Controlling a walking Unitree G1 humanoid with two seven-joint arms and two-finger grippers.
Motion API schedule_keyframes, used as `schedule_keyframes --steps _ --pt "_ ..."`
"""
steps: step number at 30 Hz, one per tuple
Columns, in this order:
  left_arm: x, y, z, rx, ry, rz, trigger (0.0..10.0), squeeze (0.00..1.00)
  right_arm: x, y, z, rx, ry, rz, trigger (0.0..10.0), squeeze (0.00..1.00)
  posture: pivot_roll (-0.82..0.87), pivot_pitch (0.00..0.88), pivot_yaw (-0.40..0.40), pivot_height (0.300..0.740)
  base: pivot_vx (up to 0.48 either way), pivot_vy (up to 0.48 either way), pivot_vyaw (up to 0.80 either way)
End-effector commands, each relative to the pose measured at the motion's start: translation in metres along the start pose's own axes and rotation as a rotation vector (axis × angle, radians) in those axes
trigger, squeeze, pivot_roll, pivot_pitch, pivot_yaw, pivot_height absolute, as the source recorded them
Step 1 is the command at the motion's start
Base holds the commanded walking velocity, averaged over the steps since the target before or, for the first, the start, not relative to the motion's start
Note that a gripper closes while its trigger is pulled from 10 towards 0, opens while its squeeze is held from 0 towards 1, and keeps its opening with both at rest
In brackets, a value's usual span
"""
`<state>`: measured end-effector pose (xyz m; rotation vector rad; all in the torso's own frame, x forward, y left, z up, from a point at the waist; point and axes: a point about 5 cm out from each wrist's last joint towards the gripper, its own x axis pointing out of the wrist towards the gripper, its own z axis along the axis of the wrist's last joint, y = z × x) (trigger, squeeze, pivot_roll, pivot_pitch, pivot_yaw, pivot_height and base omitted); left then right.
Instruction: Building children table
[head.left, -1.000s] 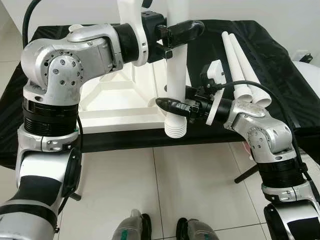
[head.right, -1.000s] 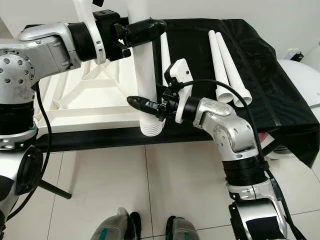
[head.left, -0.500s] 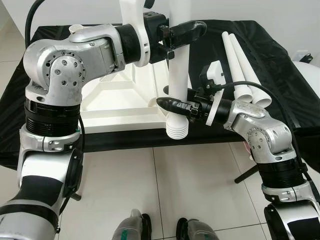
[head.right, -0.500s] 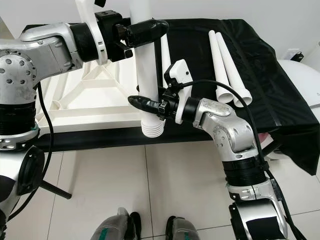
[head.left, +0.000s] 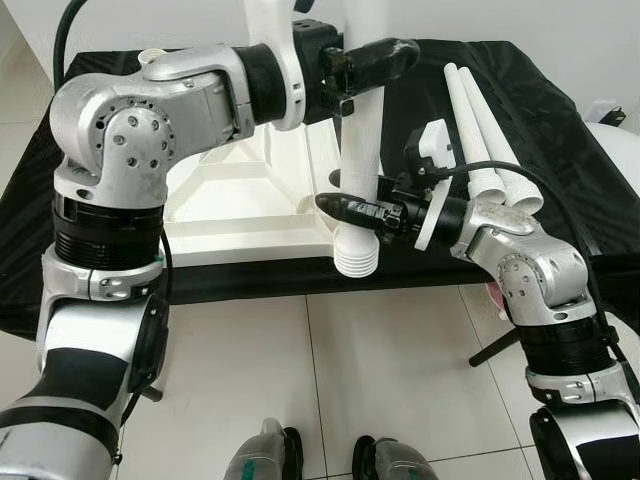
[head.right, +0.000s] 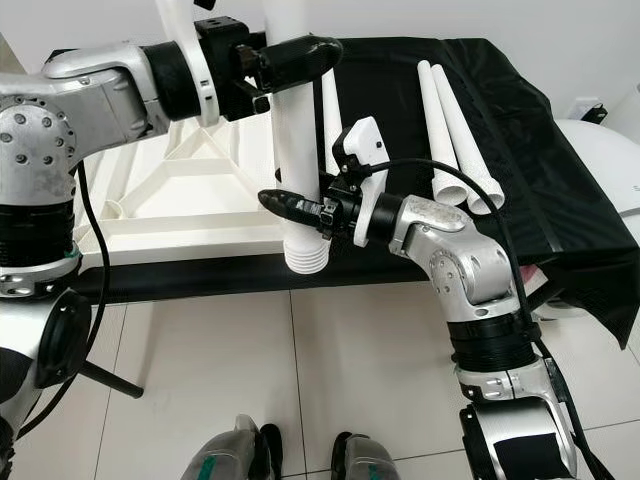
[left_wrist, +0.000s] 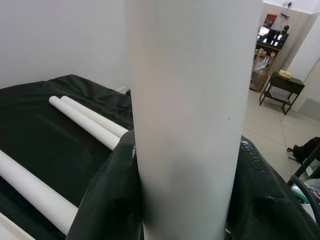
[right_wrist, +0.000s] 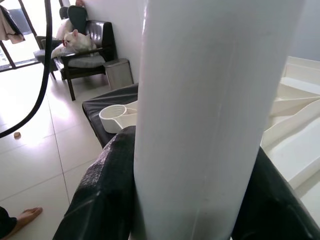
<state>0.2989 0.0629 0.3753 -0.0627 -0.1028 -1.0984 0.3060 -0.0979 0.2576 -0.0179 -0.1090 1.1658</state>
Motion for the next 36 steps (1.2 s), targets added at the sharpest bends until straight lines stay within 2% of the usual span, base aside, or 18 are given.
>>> schedule_keyframes --steps 1,2,3,10,15,23,28,29,31,32,36 --pt "0.003 -0.015 0.01 0.041 -0.038 -0.165 10.0 0.0 0.003 0.002 -0.002 -0.002 0.014 0.027 8.5 0.0 -0.03 0.125 -0.004 0.74 0.0 0.0 0.0" --pt "0.003 -0.014 0.01 0.039 -0.035 -0.164 10.0 0.0 0.003 0.002 -0.001 -0.005 0.016 0.026 8.5 0.0 -0.03 0.125 -0.004 0.74 0.0 0.0 0.0" --pt "0.003 -0.013 0.009 0.036 -0.034 -0.165 10.0 0.0 0.003 0.002 -0.001 -0.007 0.016 0.023 10.0 0.0 -0.03 0.125 -0.004 0.74 0.0 0.0 0.0" --pt "0.001 -0.003 0.008 0.023 -0.041 -0.127 10.0 0.0 0.002 0.001 -0.001 -0.009 0.016 0.013 10.0 0.0 -0.04 0.123 0.004 0.74 0.0 0.0 0.0" --pt "0.001 -0.01 0.014 0.022 -0.048 -0.119 10.0 0.0 0.002 0.0 -0.001 -0.01 0.016 0.01 10.0 0.0 -0.03 0.121 0.004 0.74 0.0 0.0 0.0" --pt "0.003 -0.007 0.02 -0.015 -0.081 -0.091 10.0 0.0 0.003 0.001 -0.001 -0.014 0.014 0.014 10.0 0.0 -0.04 0.113 0.006 0.74 0.0 0.0 0.0" --pt "0.003 -0.009 0.02 -0.011 -0.082 -0.113 10.0 0.0 0.003 0.001 -0.001 -0.02 0.015 0.011 10.0 0.0 -0.04 0.106 0.007 0.74 0.0 0.0 0.0" --pt "0.003 -0.009 0.02 -0.013 -0.081 -0.116 10.0 0.58 0.003 0.001 -0.001 -0.021 0.015 0.01 10.0 0.0 -0.04 0.106 0.007 0.74 0.0 0.0 0.0" --pt "0.003 -0.009 0.02 -0.015 -0.08 -0.117 10.0 0.58 0.003 0.001 -0.001 -0.022 0.015 0.01 10.0 0.0 -0.04 0.106 0.007 0.74 0.0 0.0 0.0" --pt "0.003 -0.009 0.02 -0.021 -0.083 -0.115 10.0 1.0 0.003 0.001 -0.001 -0.023 0.015 0.009 10.0 0.0 -0.04 0.105 0.009 0.74 0.0 0.0 0.0" --pt "0.003 -0.009 0.02 -0.025 -0.086 -0.11 10.0 1.0 0.003 0.0 -0.002 -0.023 0.016 0.007 10.0 0.0 -0.04 0.105 0.011 0.74 0.0 0.0 0.0"
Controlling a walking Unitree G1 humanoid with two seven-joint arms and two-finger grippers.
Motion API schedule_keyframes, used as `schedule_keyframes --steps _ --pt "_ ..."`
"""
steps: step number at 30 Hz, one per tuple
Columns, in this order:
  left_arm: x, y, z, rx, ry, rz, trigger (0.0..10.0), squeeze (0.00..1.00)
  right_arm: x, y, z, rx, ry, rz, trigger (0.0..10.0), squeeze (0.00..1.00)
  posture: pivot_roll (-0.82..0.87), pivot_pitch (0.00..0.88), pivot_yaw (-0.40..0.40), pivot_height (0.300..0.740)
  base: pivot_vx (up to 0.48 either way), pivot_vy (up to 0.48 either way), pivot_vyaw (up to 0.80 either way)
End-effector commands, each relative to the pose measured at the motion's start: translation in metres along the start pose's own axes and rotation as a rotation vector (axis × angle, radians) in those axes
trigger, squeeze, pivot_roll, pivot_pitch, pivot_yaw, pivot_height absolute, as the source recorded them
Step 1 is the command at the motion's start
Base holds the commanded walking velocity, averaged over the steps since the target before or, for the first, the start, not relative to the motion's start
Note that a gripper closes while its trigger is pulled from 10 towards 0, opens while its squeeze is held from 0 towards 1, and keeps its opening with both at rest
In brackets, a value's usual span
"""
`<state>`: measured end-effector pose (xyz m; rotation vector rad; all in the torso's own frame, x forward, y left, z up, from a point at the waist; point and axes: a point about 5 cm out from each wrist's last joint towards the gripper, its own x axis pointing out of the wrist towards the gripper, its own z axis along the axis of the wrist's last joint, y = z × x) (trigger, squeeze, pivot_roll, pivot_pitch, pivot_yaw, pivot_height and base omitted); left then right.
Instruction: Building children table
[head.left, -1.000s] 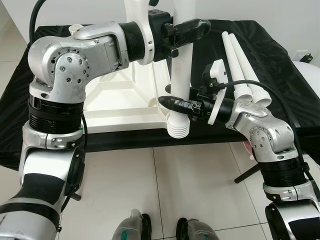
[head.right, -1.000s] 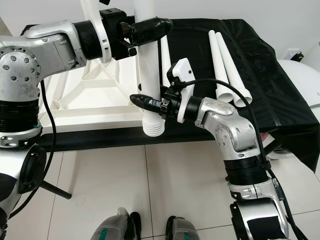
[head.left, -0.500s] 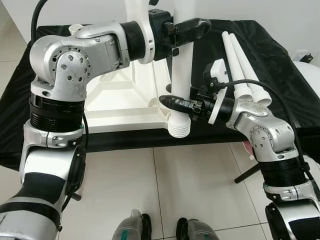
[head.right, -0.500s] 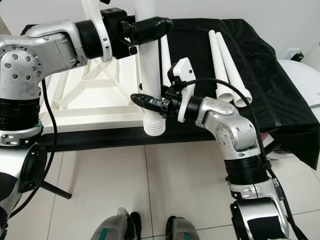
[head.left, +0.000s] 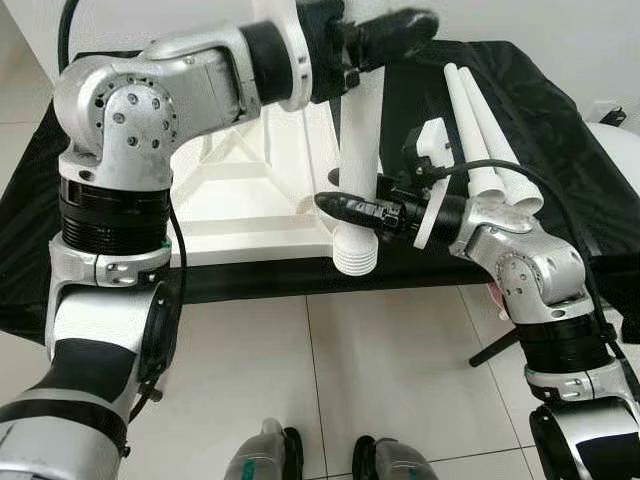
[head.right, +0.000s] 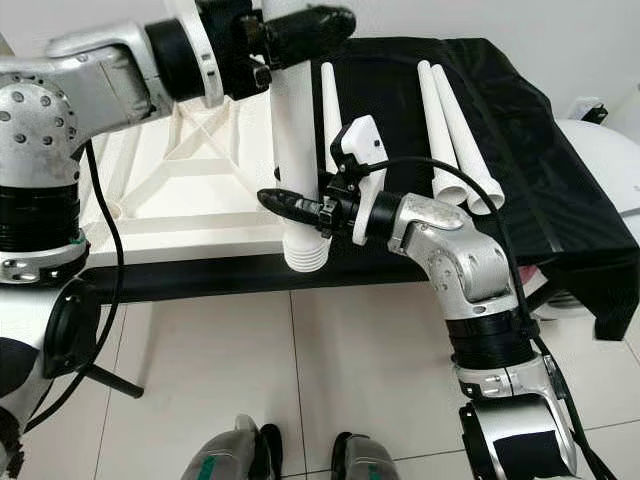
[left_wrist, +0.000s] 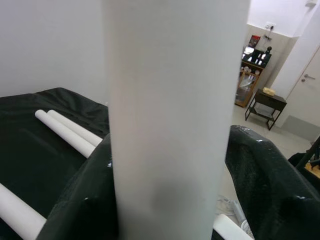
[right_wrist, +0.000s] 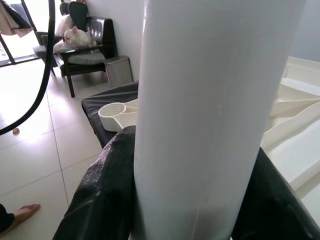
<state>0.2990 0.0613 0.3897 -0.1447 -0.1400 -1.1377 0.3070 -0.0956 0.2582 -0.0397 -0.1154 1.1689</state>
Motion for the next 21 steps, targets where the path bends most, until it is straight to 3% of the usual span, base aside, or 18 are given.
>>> schedule_keyframes --steps 1,4,5,6,21 --pt "0.0007 -0.009 0.0054 0.023 -0.013 -0.073 10.0 1.0 0.0001 0.0005 -0.0023 -0.003 0.01 0.003 10.0 0.0 -0.04 0.105 0.011 0.74 0.0 0.0 0.0" --pt "0.0004 -0.0092 0.0057 0.023 -0.013 -0.07 10.0 1.0 0.0 -0.0001 -0.0024 -0.002 0.01 0.0 10.0 0.0 -0.04 0.112 0.011 0.74 0.0 0.0 0.0" --pt "0.0001 -0.01 0.0061 0.025 -0.013 -0.073 10.0 0.13 -0.0002 -0.0002 -0.0023 -0.002 0.01 -0.001 10.0 0.0 -0.04 0.112 0.011 0.74 0.0 0.0 0.0" --pt "0.0001 -0.0104 0.0063 0.025 -0.014 -0.076 10.0 0.0 -0.0002 -0.0002 -0.0023 -0.002 0.01 -0.002 10.0 0.0 -0.04 0.112 0.011 0.74 0.0 0.0 0.0" --pt "0.0049 -0.0069 0.0142 -0.016 -0.065 -0.021 10.0 0.0 0.0004 -0.0013 -0.0017 -0.005 0.011 -0.014 10.0 0.0 -0.04 0.126 0.012 0.74 0.0 0.0 0.0"
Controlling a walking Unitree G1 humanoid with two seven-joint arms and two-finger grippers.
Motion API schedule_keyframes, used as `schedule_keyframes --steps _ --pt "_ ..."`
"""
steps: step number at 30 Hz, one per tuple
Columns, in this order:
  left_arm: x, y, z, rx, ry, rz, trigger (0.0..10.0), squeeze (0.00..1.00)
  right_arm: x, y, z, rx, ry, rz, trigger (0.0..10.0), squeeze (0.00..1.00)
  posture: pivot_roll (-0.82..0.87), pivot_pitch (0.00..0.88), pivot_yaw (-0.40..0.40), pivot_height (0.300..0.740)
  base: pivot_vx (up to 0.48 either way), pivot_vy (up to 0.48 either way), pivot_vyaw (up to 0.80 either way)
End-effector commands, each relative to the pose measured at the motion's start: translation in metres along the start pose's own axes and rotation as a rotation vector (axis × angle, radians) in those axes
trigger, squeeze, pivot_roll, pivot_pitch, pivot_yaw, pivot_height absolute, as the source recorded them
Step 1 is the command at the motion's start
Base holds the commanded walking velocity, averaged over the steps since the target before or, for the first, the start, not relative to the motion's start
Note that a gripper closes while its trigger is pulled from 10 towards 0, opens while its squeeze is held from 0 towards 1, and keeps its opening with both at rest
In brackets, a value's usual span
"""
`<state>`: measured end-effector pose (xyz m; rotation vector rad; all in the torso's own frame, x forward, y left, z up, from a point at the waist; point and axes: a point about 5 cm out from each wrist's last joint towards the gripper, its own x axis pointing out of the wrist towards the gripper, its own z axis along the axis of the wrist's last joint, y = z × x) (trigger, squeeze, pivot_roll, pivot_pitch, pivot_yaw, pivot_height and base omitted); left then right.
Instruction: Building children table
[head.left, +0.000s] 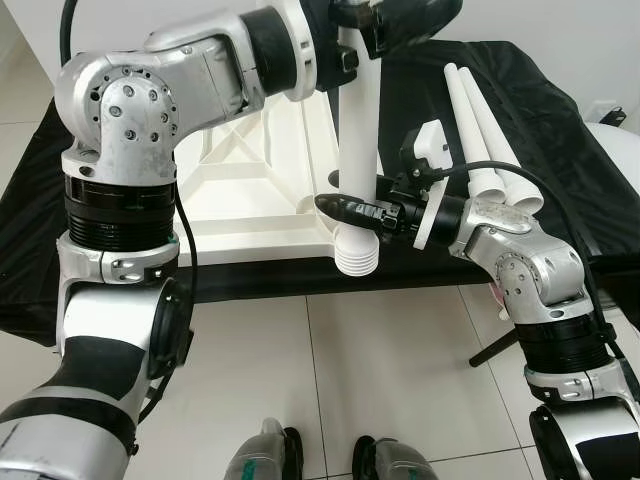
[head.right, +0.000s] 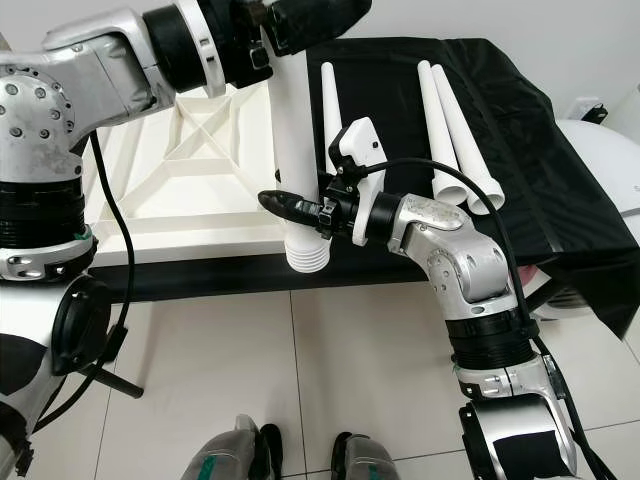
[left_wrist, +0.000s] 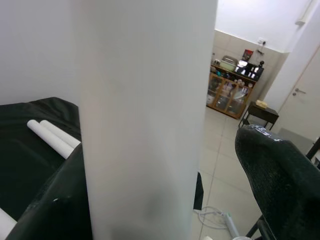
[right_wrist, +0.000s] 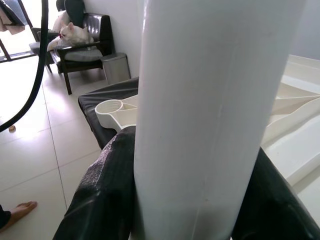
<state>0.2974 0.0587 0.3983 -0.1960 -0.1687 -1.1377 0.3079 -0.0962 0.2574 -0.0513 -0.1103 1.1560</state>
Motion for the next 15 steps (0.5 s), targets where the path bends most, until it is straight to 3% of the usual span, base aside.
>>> schedule_keyframes --steps 1,15 --pt "0.0029 -0.0043 0.0061 0.005 -0.018 -0.015 10.0 0.0 0.0012 0.0006 0.0 0.0 -0.002 0.001 10.0 0.0 -0.04 0.128 0.012 0.74 0.0 0.0 0.0" --pt "0.0001 0.004 0.0028 -0.009 0.003 0.052 10.0 0.0 -0.0004 0.0015 0.0046 0.007 -0.051 0.006 10.0 0.0 -0.04 0.128 0.018 0.74 0.0 0.0 0.0"
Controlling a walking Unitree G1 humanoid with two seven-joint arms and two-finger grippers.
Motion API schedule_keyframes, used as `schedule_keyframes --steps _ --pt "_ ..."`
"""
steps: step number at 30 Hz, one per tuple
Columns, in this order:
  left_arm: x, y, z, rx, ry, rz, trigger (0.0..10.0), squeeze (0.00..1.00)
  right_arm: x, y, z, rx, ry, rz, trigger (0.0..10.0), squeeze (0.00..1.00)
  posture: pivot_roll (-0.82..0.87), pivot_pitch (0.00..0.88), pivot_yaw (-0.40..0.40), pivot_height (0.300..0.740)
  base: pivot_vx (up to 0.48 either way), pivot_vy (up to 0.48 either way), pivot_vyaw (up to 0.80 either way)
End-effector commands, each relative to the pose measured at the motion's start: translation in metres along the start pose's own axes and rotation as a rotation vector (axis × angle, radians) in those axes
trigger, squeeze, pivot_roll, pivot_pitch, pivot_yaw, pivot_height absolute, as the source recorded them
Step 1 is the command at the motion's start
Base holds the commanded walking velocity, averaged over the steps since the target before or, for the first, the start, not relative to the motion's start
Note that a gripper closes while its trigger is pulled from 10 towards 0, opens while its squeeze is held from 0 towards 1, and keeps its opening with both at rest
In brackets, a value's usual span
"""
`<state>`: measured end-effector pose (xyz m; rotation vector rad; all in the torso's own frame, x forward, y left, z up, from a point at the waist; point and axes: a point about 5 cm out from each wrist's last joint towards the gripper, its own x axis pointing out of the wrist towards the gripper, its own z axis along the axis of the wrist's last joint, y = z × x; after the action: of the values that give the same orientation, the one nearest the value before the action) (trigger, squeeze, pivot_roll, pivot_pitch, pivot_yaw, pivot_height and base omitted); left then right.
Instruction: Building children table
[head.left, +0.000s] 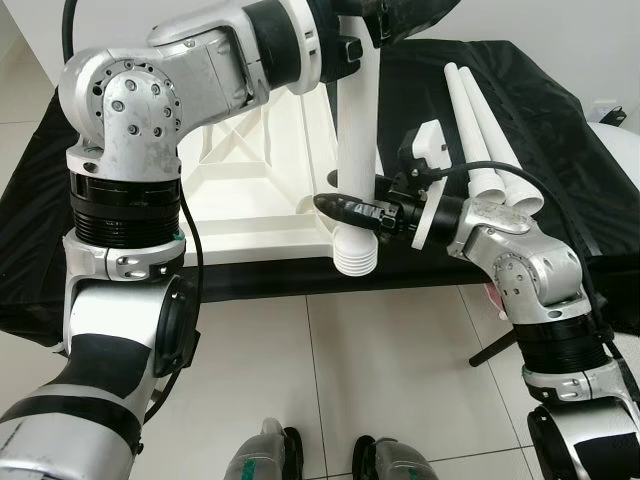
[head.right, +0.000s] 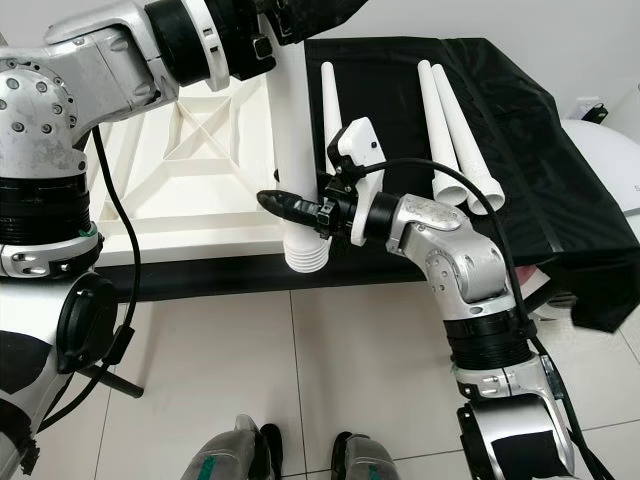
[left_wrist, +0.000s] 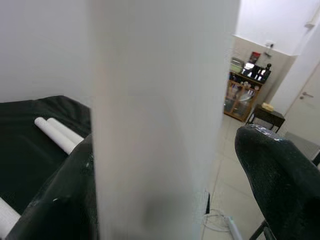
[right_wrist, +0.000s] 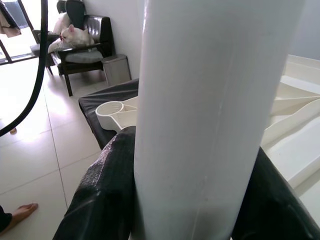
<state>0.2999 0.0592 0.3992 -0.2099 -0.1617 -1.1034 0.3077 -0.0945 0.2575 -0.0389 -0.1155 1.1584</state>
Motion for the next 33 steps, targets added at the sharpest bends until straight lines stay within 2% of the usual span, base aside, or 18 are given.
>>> schedule_keyframes --steps 1,5,6,12,19,22,28,31,33 --pt "-0.001 0.002 0.002 0.002 0.006 0.017 10.0 0.0 -0.002 0.001 0.005 0.0 -0.041 0.004 10.0 0.0 -0.04 0.128 0.018 0.74 0.0 0.0 0.0" --pt "-0.003 0.011 0.002 -0.002 0.005 0.064 10.0 0.0 -0.002 -0.001 0.009 0.011 -0.081 -0.014 10.0 0.0 -0.04 0.124 0.022 0.74 0.0 0.0 0.0" --pt "-0.006 0.021 0.005 -0.007 0.001 0.102 10.0 0.0 -0.002 -0.002 0.011 0.018 -0.104 -0.021 10.0 0.0 -0.04 0.121 0.023 0.74 0.0 0.0 0.0" --pt "-0.014 0.034 0.008 -0.019 -0.011 0.157 10.0 0.0 -0.003 -0.004 0.014 0.025 -0.129 -0.037 10.0 0.0 -0.03 0.114 0.022 0.74 0.0 0.0 0.0" --pt "-0.018 0.037 0.011 -0.03 -0.026 0.163 10.0 0.0 -0.003 -0.008 0.013 0.025 -0.126 -0.065 10.0 0.0 -0.03 0.11 0.021 0.74 0.0 0.0 0.0" --pt "-0.021 0.034 0.015 -0.053 -0.047 0.122 10.0 0.0 -0.002 -0.02 0.011 0.04 -0.113 -0.168 10.0 0.0 -0.03 0.104 0.019 0.74 0.0 0.0 0.0" --pt "-0.025 0.028 0.021 -0.075 -0.079 0.06 10.0 0.0 -0.001 -0.032 0.008 0.054 -0.104 -0.279 10.0 0.0 -0.03 0.102 0.019 0.74 0.0 0.0 0.0" --pt "-0.026 0.028 0.022 -0.067 -0.08 0.061 10.0 0.0 -0.001 -0.034 0.009 0.058 -0.111 -0.294 10.0 0.0 -0.03 0.102 0.019 0.74 0.0 0.0 0.0" --pt "-0.029 0.032 0.023 -0.047 -0.069 0.098 10.0 0.0 -0.002 -0.034 0.012 0.062 -0.13 -0.289 10.0 0.0 -0.03 0.114 0.019 0.74 0.0 0.0 0.0"
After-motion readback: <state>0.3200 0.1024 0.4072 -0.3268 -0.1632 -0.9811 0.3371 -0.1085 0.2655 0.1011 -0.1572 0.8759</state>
